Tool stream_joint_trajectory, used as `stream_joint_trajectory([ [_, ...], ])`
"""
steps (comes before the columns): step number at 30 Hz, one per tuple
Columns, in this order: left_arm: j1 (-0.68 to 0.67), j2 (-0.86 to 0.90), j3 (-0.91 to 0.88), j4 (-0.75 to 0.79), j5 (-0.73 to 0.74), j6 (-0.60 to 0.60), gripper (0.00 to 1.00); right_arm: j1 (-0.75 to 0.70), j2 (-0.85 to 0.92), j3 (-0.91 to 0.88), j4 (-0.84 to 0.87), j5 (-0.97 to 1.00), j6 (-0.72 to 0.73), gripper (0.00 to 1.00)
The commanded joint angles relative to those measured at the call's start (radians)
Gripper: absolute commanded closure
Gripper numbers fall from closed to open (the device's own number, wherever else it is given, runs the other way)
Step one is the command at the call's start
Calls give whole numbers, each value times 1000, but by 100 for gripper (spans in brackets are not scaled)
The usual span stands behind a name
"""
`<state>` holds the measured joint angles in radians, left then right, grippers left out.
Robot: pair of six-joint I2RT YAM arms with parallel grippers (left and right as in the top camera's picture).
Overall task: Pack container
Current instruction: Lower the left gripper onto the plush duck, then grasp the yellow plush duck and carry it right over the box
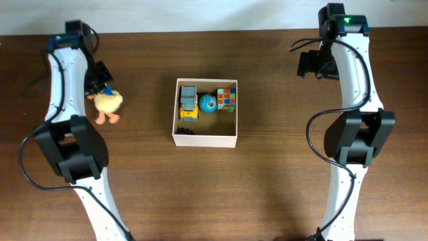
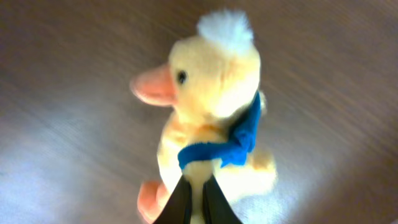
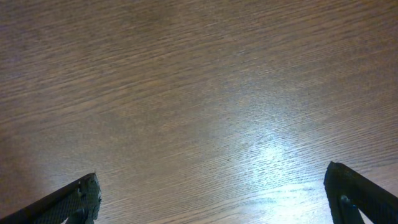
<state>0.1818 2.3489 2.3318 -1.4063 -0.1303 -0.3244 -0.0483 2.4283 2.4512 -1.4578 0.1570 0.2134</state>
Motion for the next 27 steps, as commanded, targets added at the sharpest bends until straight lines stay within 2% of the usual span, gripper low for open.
stream_joint_trajectory([
  [1,-11,-6,175,-61,11,207,98,-6,2,0,0,5,12,1],
  [8,-83,-6,437,-137,20,487,98,-6,2,0,0,5,12,1],
  [16,-257,-6,511,-116,136,755,98,-6,2,0,0,5,12,1],
  [21,-370,-6,511,-98,227,816,98,-6,2,0,0,5,12,1],
  [27,-461,-6,511,-98,221,863,98,-6,2,0,0,5,12,1],
])
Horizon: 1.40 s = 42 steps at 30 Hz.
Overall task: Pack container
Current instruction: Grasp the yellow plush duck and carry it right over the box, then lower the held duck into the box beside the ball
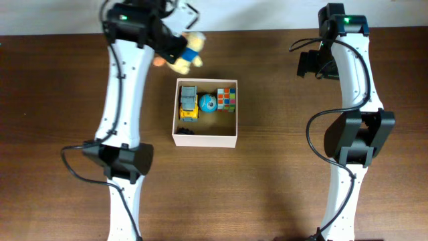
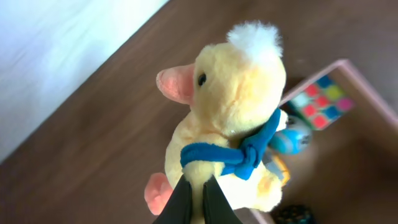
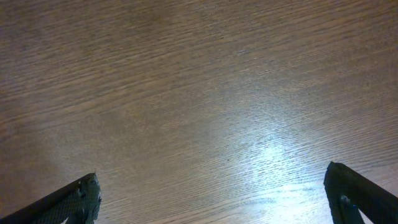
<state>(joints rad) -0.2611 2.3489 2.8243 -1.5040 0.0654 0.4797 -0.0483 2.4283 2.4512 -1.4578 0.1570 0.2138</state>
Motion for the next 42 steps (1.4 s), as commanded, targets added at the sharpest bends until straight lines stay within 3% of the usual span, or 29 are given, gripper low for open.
stream_joint_trajectory([
  [1,-28,-6,18,-10,23,67,98,-6,2,0,0,5,12,1],
  [9,-87,-6,-6,-154,28,75,98,-6,2,0,0,5,12,1],
  [18,-138,-6,-121,-182,101,74,98,-6,2,0,0,5,12,1],
  [42,-237,-6,-499,-112,126,53,98,-6,2,0,0,5,12,1],
])
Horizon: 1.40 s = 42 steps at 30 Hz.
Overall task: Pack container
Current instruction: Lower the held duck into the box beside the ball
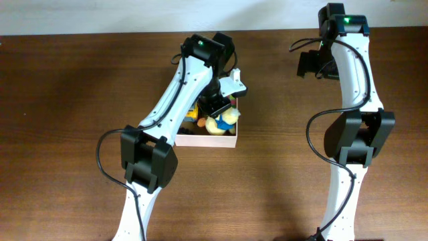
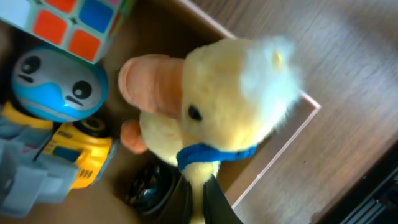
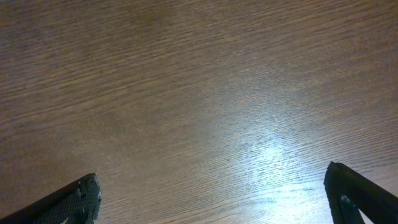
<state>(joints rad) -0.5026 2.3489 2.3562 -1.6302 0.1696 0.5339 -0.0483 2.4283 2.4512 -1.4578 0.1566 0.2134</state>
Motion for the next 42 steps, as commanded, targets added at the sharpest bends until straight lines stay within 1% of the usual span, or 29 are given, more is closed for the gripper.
stream_joint_trajectory([
  [1,4,-6,-43,23,21,-1,98,-6,2,0,0,6,12,1],
  [11,4,-6,-148,138,21,-2,98,-6,2,0,0,6,12,1],
  [20,14,-5,-149,214,21,-2,98,-6,2,0,0,6,12,1],
  [32,43,1,-150,235,22,-2,98,-6,2,0,0,6,12,1],
  [42,43,54,-150,234,22,-13,98,-6,2,0,0,6,12,1],
])
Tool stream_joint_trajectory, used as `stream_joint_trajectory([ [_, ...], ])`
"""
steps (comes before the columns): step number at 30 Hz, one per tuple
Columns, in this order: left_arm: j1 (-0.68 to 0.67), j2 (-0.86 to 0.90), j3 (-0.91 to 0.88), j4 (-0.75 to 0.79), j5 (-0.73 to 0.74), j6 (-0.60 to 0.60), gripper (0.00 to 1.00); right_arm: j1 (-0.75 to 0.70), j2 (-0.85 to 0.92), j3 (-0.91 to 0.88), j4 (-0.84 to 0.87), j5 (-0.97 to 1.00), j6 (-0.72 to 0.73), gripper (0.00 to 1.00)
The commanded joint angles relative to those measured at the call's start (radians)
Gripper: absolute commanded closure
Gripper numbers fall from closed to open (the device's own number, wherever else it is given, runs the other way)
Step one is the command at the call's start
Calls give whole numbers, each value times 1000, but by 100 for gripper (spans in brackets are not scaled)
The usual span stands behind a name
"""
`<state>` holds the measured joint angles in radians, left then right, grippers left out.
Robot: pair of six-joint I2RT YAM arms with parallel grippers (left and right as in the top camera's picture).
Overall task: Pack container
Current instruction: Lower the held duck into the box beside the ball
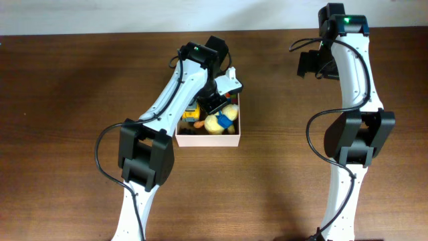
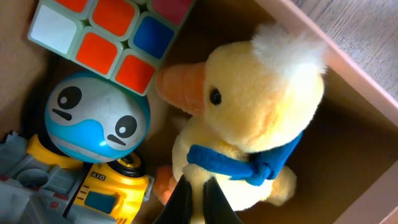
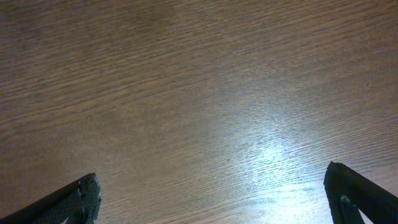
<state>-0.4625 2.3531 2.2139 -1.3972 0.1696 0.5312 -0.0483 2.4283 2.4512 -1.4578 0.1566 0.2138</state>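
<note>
A yellow plush duck (image 2: 249, 124) with a blue scarf lies inside the pale open box (image 1: 207, 139), in its front right part (image 1: 221, 120). My left gripper (image 2: 198, 202) is shut on the duck's lower body. Beside the duck in the box are a colour cube (image 2: 109, 34), a blue round toy with a face (image 2: 96, 118) and a yellow toy truck (image 2: 93, 193). My right gripper (image 3: 211, 196) is open over bare table at the far right, nothing between its fingers.
The box wall (image 2: 336, 62) runs close on the duck's right side. The right arm (image 1: 348, 73) stands upright at the back right. Brown wooden table (image 1: 67, 100) surrounds the box; a white wall edge runs along the far side.
The duck has gone lower into the box and now rests among the other toys, beak toward the cube. My left gripper remains shut on it. The right arm has not moved.
My left gripper was shut on the duck at the table's left side. Then it held the duck in the air behind the box. Later the duck was at the box's front right corner, and now it sits inside.
</note>
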Motion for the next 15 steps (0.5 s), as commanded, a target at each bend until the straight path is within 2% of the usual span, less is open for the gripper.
stream_joint_trajectory([
  [1,3,57,-8,-1,22,-11,98,-6,2,0,0,6,12,1],
  [13,4,96,-8,18,21,-11,98,-6,2,0,0,6,12,1],
  [15,3,96,-8,21,21,-11,91,-6,2,0,0,6,12,1],
])
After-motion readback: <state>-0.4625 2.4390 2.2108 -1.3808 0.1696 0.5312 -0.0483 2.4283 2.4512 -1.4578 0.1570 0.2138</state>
